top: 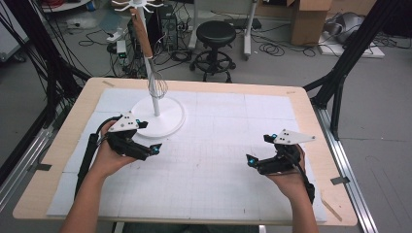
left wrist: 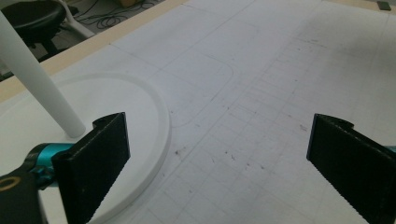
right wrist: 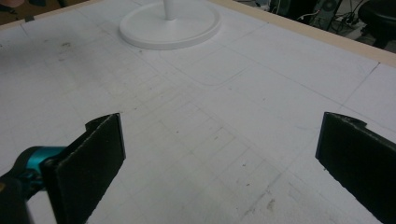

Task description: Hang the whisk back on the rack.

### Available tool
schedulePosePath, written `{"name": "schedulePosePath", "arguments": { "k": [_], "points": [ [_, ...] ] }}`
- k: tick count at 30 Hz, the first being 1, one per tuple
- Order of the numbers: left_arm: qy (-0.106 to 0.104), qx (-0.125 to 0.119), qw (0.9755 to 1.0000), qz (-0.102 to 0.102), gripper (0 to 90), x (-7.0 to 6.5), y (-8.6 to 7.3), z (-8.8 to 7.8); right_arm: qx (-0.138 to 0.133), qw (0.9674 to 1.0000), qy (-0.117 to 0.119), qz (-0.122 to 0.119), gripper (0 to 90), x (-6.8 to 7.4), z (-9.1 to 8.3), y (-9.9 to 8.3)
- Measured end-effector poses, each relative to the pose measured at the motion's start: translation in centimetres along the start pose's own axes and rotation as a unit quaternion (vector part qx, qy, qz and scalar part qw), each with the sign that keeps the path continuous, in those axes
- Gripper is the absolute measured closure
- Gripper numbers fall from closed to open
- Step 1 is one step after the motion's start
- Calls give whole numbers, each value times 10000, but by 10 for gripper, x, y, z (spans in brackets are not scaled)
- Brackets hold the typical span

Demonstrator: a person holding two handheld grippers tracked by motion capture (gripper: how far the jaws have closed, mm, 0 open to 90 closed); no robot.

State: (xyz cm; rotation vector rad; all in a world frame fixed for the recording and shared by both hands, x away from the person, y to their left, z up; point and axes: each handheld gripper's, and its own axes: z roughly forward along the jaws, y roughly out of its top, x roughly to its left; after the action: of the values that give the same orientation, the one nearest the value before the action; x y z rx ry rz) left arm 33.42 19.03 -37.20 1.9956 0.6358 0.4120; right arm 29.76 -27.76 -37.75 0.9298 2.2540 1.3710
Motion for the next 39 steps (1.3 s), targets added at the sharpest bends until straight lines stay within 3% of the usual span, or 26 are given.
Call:
{"name": "schedulePosePath", "arguments": {
  "k": [6,14,39],
  "points": [
    [-49,4,9999,-123,65,1,-6,2,-43,10000,-6,31,3,-3,-1,-1],
    [-94,61,9999,-16,66,-5,-6,11,6,9999,-13,105,3,-6,-1,-6],
    [-123,42,9999,21,66,-7,-5,9,39,10000,-43,54,3,-3,-1,-5]
  ]
}}
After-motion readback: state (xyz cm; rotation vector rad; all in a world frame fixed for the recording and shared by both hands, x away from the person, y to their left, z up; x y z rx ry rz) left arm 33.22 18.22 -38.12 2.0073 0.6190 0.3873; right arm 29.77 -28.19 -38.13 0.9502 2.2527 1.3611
